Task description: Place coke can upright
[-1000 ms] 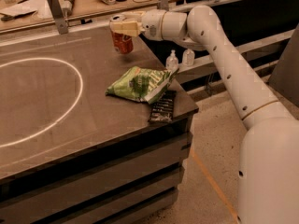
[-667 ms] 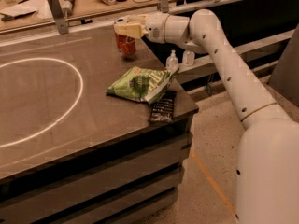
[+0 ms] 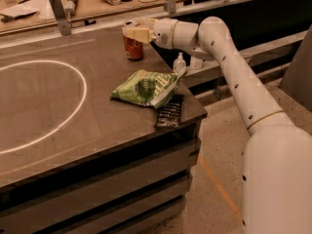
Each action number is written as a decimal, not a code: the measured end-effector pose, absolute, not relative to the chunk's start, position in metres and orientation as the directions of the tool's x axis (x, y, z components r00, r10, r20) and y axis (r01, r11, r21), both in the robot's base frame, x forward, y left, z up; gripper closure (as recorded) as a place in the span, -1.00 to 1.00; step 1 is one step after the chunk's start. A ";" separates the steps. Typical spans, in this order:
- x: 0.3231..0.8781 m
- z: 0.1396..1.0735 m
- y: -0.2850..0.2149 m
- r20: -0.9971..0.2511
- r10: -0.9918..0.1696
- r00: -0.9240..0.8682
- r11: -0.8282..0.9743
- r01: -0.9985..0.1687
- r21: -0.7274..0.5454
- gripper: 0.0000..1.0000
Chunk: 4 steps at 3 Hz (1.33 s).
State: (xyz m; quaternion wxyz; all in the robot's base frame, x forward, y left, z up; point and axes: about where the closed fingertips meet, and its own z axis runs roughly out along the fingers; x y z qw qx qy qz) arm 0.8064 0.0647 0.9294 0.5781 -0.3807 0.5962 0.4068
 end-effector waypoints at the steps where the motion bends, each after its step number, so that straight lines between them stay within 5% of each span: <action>1: 0.808 0.932 0.065 -0.999 0.021 -0.025 0.374 -0.927 0.031 -1.00; 4: 0.783 0.935 0.028 -0.996 -0.085 -0.002 0.344 -0.939 -0.028 -1.00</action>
Offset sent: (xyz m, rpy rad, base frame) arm 0.0021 -0.0199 0.0171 -0.0556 -0.0601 0.0116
